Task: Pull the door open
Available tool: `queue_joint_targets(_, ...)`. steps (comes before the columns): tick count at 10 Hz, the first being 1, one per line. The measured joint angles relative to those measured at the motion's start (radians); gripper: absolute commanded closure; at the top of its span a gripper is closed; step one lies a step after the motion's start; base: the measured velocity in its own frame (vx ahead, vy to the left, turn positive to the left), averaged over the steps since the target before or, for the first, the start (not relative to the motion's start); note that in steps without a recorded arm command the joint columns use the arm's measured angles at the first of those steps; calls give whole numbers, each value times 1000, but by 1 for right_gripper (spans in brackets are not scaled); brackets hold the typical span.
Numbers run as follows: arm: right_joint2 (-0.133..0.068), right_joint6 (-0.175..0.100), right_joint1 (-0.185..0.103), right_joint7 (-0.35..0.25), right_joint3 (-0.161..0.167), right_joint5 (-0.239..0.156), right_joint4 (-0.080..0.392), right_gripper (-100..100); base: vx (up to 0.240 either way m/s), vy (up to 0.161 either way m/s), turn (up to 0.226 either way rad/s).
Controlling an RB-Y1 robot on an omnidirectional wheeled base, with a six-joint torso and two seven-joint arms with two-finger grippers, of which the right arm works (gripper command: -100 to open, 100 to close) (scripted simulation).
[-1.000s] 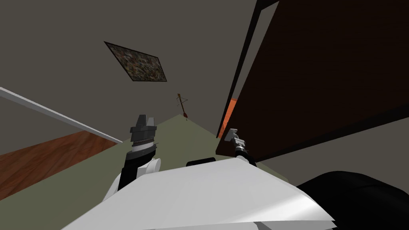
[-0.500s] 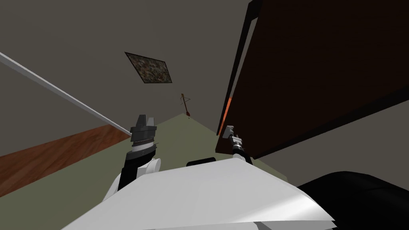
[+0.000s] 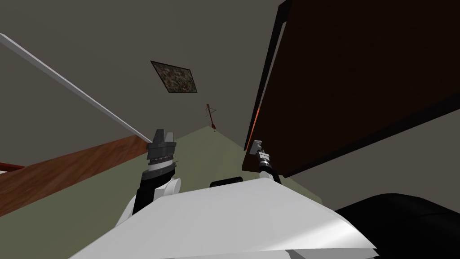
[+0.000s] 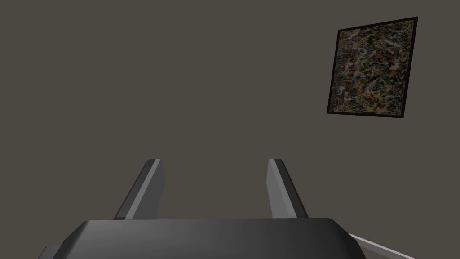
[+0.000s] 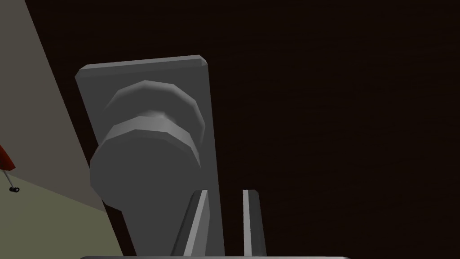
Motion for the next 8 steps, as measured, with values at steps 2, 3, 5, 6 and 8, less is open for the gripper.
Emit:
queue_joint_targets(2, -5, -20, -38, -16, 15, 15, 38, -100, -164, -27, 94)
queue_joint_targets(3, -10, -33, -49, -25, 23, 24, 46, -100, -193, -47, 109)
queue_joint_targets(5, -17, -36, -41, -37, 31, 29, 48, -100, -27, -24, -57)
queue_joint_targets(6, -23, -26, -26, -34, 21, 15, 45, -100, 71, 38, -81)
queue_joint_targets(8, -36, -1, 0, -27, 1, -10, 23, -100, 86, 27, -25)
